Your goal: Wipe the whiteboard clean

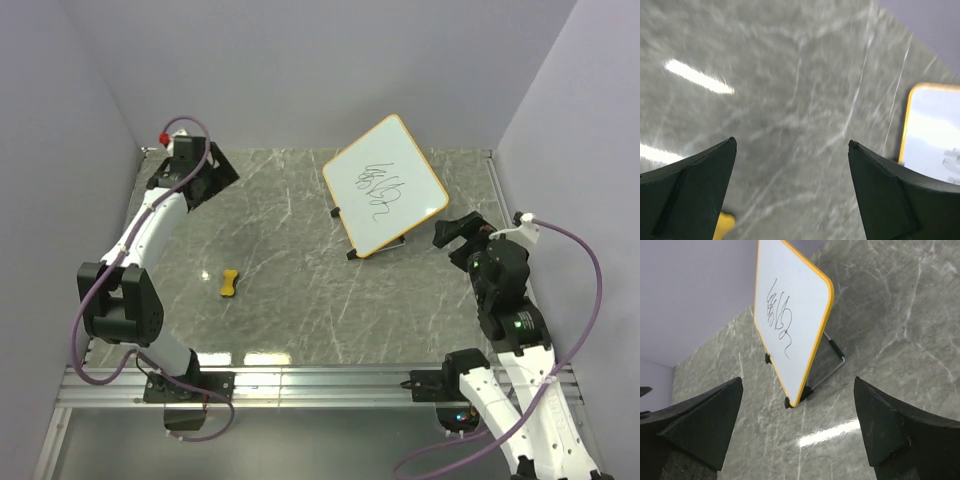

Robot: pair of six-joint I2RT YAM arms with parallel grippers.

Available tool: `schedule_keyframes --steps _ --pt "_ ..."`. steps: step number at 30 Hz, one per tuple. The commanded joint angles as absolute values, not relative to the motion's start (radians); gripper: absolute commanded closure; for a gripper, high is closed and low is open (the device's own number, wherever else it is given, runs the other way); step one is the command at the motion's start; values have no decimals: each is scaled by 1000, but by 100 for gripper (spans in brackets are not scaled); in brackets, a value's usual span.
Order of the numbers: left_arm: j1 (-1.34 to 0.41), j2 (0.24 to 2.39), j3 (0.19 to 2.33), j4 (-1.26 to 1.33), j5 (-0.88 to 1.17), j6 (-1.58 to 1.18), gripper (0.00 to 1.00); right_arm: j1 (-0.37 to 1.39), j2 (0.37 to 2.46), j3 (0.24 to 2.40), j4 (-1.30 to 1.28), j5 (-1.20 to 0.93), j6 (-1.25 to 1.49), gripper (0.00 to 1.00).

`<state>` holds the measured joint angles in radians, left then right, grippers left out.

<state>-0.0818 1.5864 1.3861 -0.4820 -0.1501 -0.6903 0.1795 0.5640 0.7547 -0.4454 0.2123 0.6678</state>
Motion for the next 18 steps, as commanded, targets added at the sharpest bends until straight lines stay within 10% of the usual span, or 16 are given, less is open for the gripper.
schedule_keyframes --steps 1,18 --pt "-124 1514 1450 -656 -199 -727 1 198 525 808 -482 258 650 2" --pt "-124 1316 896 -615 -8 -663 0 222 551 821 -584 207 609 2"
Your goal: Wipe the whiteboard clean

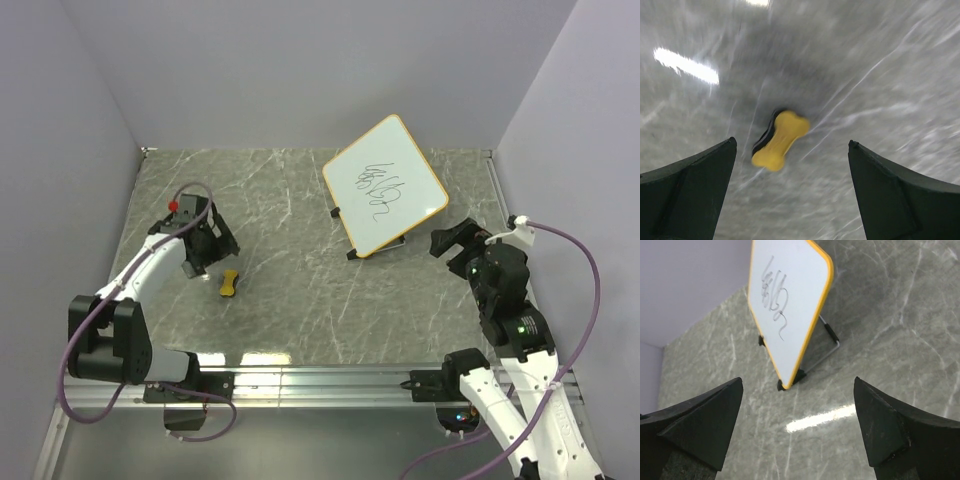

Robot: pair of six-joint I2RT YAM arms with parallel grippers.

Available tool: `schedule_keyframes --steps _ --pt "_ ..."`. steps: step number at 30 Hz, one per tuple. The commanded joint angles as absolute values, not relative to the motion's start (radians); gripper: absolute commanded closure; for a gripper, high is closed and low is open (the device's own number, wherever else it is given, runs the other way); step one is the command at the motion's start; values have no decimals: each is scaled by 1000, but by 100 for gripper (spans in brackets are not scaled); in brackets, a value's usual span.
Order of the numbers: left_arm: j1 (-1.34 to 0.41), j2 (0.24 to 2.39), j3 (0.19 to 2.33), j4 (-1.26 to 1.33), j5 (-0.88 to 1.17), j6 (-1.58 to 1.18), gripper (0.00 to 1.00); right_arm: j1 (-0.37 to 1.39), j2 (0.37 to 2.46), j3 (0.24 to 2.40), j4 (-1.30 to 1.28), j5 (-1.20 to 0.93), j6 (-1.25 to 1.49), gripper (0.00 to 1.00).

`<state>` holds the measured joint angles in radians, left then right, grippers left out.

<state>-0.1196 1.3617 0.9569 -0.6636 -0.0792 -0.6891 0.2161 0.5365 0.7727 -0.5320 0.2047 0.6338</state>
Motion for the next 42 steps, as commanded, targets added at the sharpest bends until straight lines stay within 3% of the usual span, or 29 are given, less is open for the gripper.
schedule_keyframes --steps 1,16,22,30,42 --pt "-124 1312 878 -586 14 -658 0 225 552 828 -600 210 607 2" --pt "-169 1434 815 -532 -55 -641 5 227 548 810 -707 253 584 6" --pt "-170 1486 816 -500 -72 -641 15 229 545 804 -712 285 574 6" --pt "-176 1526 871 -525 -69 -630 47 225 552 787 -701 302 578 6" --pt "-215 1487 816 -537 -43 -646 57 207 768 952 -545 204 508 6"
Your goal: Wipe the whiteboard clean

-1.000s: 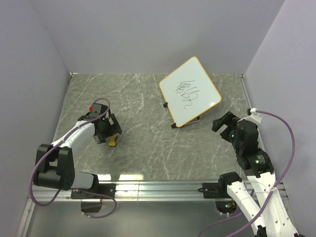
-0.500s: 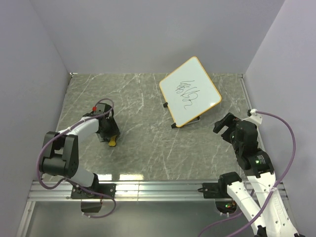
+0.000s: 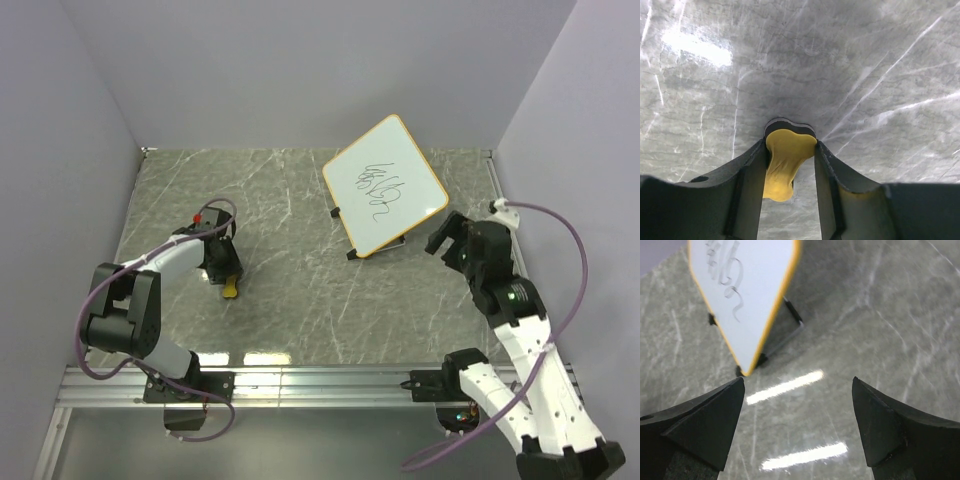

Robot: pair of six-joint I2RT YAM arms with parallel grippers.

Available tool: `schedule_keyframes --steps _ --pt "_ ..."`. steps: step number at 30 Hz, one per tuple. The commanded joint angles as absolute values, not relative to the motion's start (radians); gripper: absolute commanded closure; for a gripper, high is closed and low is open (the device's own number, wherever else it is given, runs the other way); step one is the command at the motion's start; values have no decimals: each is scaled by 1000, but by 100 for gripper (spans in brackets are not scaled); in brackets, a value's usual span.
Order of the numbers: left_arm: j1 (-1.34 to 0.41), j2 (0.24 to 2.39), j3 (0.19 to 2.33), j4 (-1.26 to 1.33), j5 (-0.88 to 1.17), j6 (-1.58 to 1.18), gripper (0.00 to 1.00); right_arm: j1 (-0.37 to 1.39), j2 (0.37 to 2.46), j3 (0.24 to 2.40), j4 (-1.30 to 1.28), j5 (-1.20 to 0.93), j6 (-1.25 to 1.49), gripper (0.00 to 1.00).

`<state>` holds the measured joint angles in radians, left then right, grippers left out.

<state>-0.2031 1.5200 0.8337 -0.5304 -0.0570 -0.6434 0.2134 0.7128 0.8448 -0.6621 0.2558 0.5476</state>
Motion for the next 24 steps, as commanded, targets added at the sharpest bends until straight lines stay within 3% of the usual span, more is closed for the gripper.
schedule_keyframes --steps 1,6,15,16,20,24 --pt "-218 1485 810 -535 -40 -650 58 207 788 969 -537 184 505 6" --pt "-218 1525 830 -520 -74 -673 58 209 890 1045 -509 137 514 7" --pt "-213 1729 1069 -541 -138 -667 62 207 940 1035 -508 63 558 9" --pt "-212 1736 1100 -545 -138 -664 60 207 943 1038 -508 64 554 9" --pt "-212 1744 1134 -555 -133 -654 31 207 959 1061 -515 64 542 9" --pt "-212 1709 1123 -551 -92 -640 19 209 966 1077 -514 67 538 9"
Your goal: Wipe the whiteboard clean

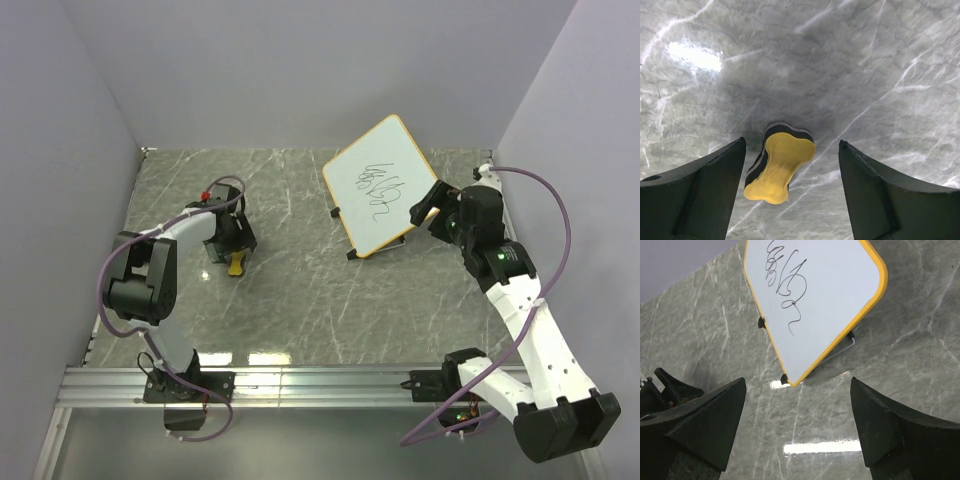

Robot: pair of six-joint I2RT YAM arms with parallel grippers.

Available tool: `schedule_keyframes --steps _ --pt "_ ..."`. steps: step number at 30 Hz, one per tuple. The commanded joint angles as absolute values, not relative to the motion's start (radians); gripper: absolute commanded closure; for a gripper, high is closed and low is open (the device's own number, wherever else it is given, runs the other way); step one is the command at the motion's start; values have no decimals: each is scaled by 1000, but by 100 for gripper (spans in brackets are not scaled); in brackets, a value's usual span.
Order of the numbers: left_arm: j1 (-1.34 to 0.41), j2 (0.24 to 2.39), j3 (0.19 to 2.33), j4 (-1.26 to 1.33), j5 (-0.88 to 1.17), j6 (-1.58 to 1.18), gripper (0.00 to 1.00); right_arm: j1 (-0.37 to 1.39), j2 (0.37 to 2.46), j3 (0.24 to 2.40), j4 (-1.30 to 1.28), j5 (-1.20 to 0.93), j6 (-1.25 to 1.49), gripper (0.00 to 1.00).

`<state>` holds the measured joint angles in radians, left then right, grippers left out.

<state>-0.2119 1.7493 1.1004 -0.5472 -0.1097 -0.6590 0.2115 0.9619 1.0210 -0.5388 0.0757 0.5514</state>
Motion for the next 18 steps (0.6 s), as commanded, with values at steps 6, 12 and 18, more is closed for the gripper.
schedule_keyframes --steps 6,12,18 --pt "-212 1664 1089 -555 -52 -617 28 221 979 1063 -508 71 538 9" --pt "-213 1651 1022 -546 -51 -611 41 227 979 1046 -500 75 537 9" --pt "-215 1684 991 -515 -64 -606 42 235 1002 1052 -494 83 529 8"
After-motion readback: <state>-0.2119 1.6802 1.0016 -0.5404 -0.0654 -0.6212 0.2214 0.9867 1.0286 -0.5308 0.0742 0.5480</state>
